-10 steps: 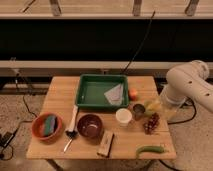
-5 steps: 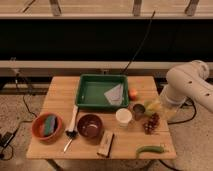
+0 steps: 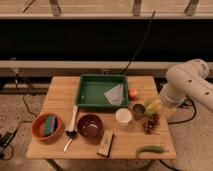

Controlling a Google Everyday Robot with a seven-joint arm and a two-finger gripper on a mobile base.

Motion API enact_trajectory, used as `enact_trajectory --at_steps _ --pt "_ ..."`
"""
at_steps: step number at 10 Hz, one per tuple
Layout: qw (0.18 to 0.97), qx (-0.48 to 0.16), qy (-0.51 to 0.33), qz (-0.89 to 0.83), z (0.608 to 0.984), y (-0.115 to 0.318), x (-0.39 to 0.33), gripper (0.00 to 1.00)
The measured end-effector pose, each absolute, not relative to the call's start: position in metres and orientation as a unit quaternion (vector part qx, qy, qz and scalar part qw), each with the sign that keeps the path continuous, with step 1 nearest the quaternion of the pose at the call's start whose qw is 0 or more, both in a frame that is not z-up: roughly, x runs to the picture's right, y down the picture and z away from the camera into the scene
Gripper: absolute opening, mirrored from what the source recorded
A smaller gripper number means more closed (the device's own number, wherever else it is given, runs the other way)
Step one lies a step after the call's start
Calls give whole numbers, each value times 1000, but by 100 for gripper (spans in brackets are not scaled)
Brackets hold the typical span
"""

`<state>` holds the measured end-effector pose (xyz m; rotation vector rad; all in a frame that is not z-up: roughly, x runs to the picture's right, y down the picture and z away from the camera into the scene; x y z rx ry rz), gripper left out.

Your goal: Place towel in paper cup

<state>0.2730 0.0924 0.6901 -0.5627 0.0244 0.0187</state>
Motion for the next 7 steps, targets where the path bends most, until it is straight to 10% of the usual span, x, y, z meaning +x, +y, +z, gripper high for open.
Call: enact_trajectory --at_steps 7 --pt "956 -284 -23 -62 789 1 173 65"
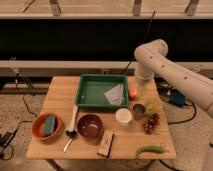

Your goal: Place towel in paper cup

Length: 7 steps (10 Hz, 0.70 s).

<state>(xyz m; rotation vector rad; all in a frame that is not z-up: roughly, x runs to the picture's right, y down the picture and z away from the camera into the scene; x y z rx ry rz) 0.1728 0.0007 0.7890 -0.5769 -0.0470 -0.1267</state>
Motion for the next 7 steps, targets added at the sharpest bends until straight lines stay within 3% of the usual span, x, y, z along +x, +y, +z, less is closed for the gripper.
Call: enact_trajectory --at_steps 3,7 --pt "949 -298 -47 -91 833 -11 128 65" --pt "937 -322 -96 -98 890 24 86 65"
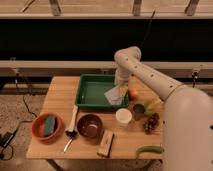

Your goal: Place towel in paper cup

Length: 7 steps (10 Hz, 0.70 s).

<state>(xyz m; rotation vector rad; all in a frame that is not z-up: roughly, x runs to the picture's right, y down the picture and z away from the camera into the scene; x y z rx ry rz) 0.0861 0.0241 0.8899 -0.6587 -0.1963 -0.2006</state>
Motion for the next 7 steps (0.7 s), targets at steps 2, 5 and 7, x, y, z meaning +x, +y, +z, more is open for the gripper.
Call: enact_trajectory --at_steps 2,5,7 --pt "929 -336 -122 -100 916 39 67 65" --pt "921 -353 -127 -104 937 54 58 65" --pt "918 -361 -122 -112 945 63 55 65"
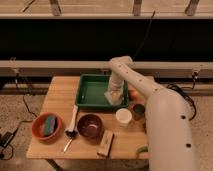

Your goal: Place towel in paper cup

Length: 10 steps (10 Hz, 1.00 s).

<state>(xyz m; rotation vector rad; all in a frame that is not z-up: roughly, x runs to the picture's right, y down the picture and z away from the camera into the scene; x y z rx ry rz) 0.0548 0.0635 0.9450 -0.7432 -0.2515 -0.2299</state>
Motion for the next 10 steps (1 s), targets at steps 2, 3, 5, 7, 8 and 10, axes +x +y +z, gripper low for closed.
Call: enact_trajectory --at_steps 2,3,5,7,8,10 --pt "916 -366 -117 -119 951 71 52 65" --pt "915 -368 -115 -122 952 74 51 65" --pt "913 -371 -107 -132 954 80 47 59" --pt "913 -371 -103 -136 954 83 46 39" --pt "912 -373 -102 -137 954 85 46 27" --pt "911 -376 -100 -139 952 86 47 9"
